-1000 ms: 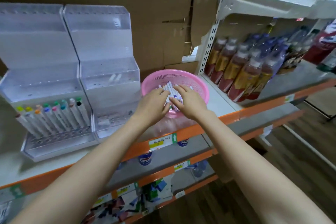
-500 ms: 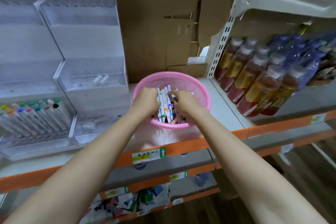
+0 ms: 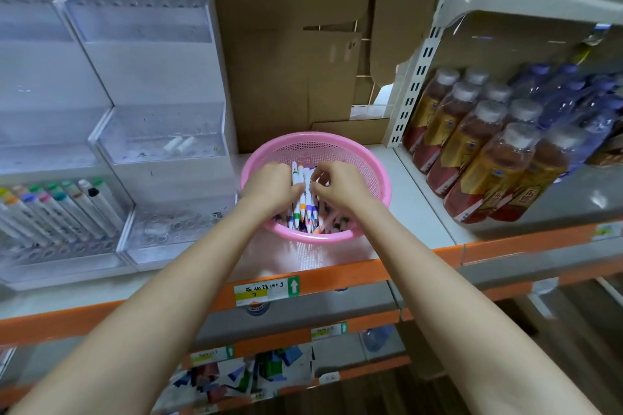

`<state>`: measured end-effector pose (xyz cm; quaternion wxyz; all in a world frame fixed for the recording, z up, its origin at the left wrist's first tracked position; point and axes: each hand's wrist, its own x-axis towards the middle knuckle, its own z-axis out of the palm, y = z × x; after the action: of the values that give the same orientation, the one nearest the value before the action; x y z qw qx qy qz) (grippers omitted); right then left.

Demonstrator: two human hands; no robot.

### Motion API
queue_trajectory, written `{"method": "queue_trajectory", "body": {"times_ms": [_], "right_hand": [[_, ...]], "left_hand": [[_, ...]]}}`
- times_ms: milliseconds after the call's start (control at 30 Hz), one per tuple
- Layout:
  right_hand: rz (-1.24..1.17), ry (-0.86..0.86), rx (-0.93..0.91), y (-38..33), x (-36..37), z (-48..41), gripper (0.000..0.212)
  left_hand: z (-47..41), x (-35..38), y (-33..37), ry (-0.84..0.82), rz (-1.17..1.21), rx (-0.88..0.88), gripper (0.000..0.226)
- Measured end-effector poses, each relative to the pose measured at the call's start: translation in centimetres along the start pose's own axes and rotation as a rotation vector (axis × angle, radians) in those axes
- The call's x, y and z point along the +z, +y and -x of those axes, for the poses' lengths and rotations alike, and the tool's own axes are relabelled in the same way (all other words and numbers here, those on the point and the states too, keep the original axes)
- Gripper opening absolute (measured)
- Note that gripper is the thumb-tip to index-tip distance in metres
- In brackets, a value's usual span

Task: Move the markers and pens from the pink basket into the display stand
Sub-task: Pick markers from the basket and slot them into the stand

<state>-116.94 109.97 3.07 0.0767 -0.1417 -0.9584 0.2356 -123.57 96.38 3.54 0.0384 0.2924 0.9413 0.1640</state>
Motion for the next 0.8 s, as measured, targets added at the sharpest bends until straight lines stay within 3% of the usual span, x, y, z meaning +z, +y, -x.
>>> {"method": "queue_trajectory", "body": {"times_ms": [167,333,500,600,800], "right_hand": [[0.074,-0.055,0.002,-0.23,-0.25,0.10,0.033],[-0.057,-0.033,0.061,0.12,-0.08,-0.02,0.050],[-0.108,-0.043,0.067,0.16,0.32,-0.19,0.041],[-0.121,-0.004,0.044,0.04,0.14,-0.04,0.032],[-0.321,0.120,-0.045,-0.04,-0.43,0.31,0.042]], "left_hand": [[0.07,-0.46,-0.02,-0.079,0.040,-0.013,0.031],[0.29,-0.47,0.08,-0.067,0.059,-0.002,0.035],[0.43,-0.47,0.06,-0.012,0.103,-0.011,0.023],[0.29,-0.36,-0.03,0.040,0.200,-0.030,0.028],[0.53,-0.49,-0.37,0.252,0.524,0.026,0.026]]}}
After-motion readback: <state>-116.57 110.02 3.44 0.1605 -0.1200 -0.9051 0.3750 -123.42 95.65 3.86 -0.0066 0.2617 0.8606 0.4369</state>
